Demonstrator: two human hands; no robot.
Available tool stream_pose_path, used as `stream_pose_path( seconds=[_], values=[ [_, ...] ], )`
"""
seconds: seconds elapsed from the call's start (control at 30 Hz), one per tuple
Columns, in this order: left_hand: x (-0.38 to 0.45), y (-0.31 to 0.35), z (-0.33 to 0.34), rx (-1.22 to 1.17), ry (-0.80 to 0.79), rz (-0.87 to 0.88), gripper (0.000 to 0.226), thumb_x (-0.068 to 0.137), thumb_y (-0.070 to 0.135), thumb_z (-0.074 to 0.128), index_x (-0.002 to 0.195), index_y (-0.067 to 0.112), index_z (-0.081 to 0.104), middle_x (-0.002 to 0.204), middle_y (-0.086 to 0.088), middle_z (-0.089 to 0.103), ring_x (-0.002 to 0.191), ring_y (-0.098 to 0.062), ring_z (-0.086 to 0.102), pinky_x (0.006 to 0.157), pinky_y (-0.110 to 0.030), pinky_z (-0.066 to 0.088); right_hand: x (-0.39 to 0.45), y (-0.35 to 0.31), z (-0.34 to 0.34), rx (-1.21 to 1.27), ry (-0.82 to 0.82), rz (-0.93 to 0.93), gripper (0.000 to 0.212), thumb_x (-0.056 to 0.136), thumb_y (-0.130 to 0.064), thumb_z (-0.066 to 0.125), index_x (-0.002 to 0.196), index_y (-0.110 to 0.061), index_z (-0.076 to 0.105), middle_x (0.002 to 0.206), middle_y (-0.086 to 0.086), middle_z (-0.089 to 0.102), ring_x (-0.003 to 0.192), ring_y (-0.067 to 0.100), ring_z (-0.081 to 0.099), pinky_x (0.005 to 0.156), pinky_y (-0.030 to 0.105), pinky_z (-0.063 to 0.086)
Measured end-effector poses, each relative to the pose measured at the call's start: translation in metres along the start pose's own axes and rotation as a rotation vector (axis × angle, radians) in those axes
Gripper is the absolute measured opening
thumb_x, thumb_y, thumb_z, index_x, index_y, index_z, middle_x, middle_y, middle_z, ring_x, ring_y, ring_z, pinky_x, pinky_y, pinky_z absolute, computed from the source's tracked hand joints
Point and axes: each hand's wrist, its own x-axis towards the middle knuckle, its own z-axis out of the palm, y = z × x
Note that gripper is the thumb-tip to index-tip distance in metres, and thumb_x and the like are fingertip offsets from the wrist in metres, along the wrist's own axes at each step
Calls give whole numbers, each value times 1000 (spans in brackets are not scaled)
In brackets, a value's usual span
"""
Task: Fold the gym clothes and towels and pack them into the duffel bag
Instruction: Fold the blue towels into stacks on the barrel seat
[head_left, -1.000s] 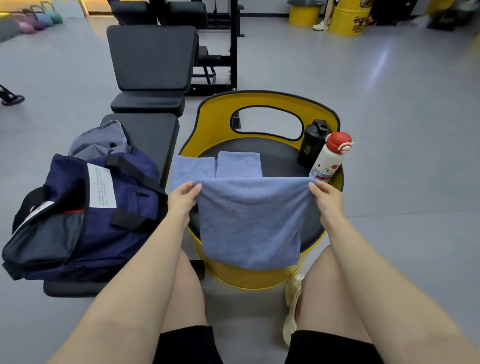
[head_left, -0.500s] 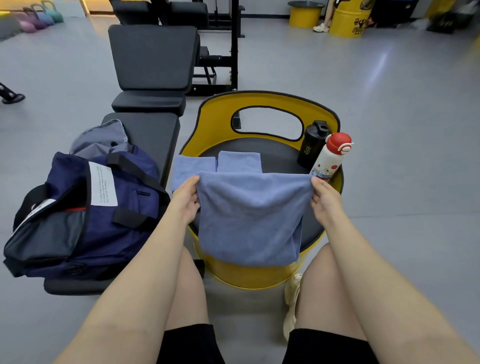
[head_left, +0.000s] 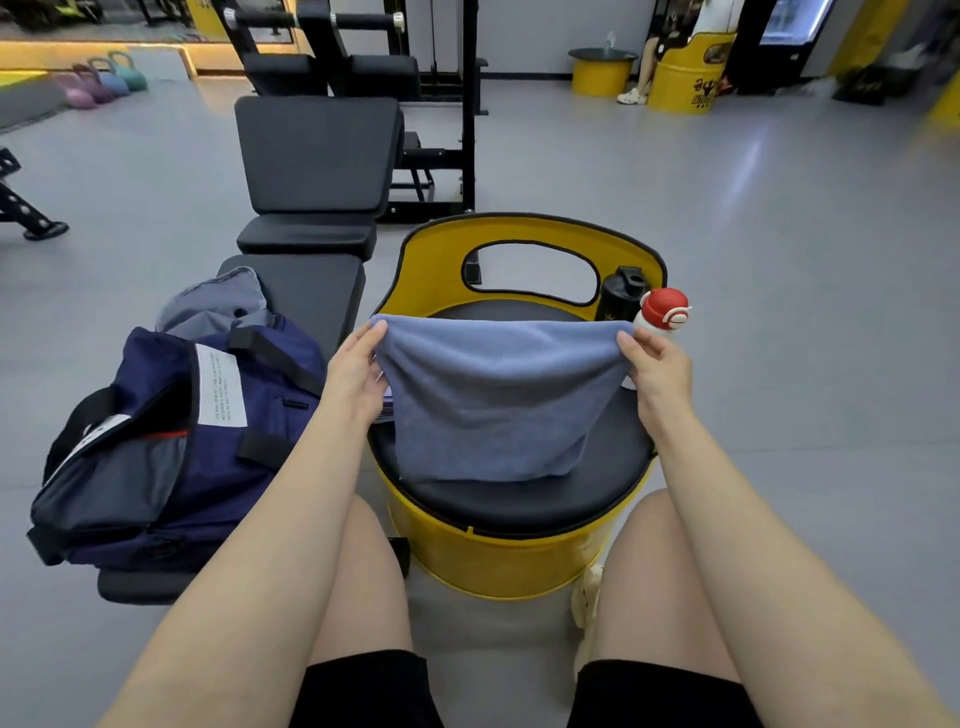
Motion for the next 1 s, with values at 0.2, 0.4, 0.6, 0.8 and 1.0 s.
stream_pose_path(
  seconds=[0.2, 0.4, 0.6, 0.8, 1.0],
  values=[
    [-2, 7, 3, -14, 44, 123, 13, 92, 10, 58, 105, 12, 60, 114, -7, 62, 113, -19, 57, 91, -27, 49, -6, -16, -3, -48, 70, -42, 23, 91, -22, 65, 113, -15, 67, 115, 3, 64, 113, 20, 57, 101, 36, 46],
    [-10, 18, 10, 28, 81, 225, 8, 90, 7, 62, 95, 13, 62, 97, -2, 63, 98, -15, 60, 86, -23, 52, -16, -28, -4, 86, 77, -49, 16, 90, -19, 65, 106, -17, 67, 112, 1, 64, 110, 17, 58, 91, 26, 48],
    [-16, 17, 6, 104, 103, 251, 16, 89, 11, 64, 105, 11, 63, 97, -2, 64, 101, -17, 57, 98, -30, 46, -28, -35, -15, 435, -52, 72, 19, 91, -17, 62, 110, -16, 65, 114, 4, 62, 102, 18, 60, 76, 25, 49],
    [-31, 3, 6, 111, 60, 242, 32, 93, 12, 58, 123, 4, 55, 109, -3, 63, 101, -13, 58, 87, -26, 51, -37, -30, -28, 385, -37, 70, 17, 91, -21, 63, 107, -21, 67, 125, 5, 62, 115, 21, 58, 94, 35, 51],
    [-26, -12, 5, 245, 28, 174, 29, 93, 0, 54, 120, 10, 55, 121, -5, 59, 113, -19, 56, 94, -34, 48, -23, -10, -33, 205, -2, 38, 20, 88, -11, 66, 106, -21, 67, 115, 3, 67, 114, 22, 60, 99, 37, 49]
  ],
)
